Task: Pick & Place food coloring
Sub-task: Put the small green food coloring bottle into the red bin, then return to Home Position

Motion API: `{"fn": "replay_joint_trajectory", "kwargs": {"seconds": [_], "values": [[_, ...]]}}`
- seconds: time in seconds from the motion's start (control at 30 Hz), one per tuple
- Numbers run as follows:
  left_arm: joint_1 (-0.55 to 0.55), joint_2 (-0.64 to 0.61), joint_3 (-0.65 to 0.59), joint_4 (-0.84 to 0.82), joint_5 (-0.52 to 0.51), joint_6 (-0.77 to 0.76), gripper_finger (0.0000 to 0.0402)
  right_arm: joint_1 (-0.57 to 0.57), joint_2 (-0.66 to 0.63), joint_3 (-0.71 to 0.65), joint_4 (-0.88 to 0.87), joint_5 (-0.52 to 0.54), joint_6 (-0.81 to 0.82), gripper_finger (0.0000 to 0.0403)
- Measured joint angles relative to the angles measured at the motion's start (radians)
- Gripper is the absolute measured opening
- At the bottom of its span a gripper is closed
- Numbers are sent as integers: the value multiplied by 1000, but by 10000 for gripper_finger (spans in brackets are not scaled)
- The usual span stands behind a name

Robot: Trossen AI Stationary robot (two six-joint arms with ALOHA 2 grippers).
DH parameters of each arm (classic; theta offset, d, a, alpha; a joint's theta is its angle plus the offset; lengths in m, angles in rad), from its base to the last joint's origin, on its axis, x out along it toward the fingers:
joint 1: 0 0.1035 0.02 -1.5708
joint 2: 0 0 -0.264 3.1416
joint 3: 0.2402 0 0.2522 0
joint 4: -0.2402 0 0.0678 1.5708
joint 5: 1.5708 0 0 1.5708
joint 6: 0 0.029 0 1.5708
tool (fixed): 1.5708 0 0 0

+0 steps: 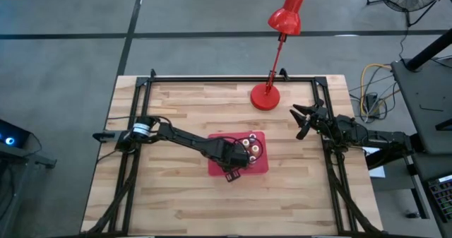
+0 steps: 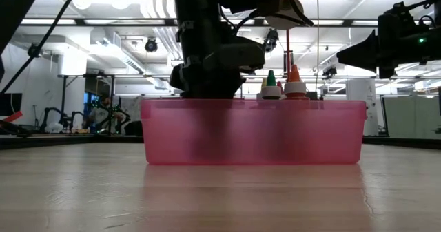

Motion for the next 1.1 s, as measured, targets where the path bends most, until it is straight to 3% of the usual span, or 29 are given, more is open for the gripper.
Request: {"fn": "replay_joint_trajectory", "kwargs": {"seconds": [0.27, 0.8, 0.97, 1.1], "values": [[1, 0, 14, -22, 10, 21, 166, 0, 0, 0, 0, 0, 0, 128], [-26, -7, 305, -282, 11, 103, 170, 0, 0, 0, 0, 0, 0, 128], [-52, -69, 348, -315, 12, 198, 170, 0, 0, 0, 0, 0, 0, 128], [-61, -168, 287, -335, 14, 256, 170, 0, 0, 0, 0, 0, 0, 128]]}}
